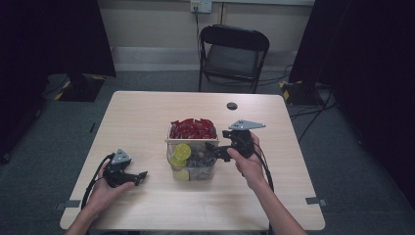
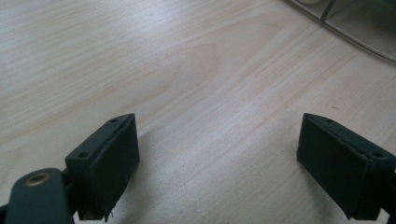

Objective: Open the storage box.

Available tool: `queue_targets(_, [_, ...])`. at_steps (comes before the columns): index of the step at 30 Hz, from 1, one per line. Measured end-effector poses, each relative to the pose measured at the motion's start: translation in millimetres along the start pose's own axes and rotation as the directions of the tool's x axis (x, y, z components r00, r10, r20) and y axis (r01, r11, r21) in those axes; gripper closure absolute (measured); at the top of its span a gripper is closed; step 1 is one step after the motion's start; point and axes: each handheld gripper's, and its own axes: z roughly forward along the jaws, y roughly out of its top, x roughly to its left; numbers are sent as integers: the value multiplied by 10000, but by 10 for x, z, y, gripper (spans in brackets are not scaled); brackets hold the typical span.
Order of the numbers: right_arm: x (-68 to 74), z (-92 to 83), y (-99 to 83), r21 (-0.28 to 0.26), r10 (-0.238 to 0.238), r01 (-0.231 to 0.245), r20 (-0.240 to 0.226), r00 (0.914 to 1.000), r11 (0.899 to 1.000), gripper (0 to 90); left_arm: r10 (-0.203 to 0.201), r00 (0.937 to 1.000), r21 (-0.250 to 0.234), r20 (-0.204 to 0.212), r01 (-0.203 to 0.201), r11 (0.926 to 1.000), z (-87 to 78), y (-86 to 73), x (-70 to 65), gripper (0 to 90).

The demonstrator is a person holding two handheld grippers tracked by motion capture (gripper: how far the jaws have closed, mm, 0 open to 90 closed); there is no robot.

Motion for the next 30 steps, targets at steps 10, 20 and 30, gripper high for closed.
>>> queue_targets(10, [-42,26,89,-193,164,-163,85,9998,9997,141,7,10000,2,-13,-7,10000,-1,0,0,124])
queue_targets(20, [-122,92,127,-301,434,-429,159,9989,9986,141,49,10000,-8,42,-49,10000,-1,0,13,128])
queue_targets(30, [-169,124,138,-348,598,-577,629,9962,9977,139,195,9998,-28,33,-195,9998,-4,2,16,147])
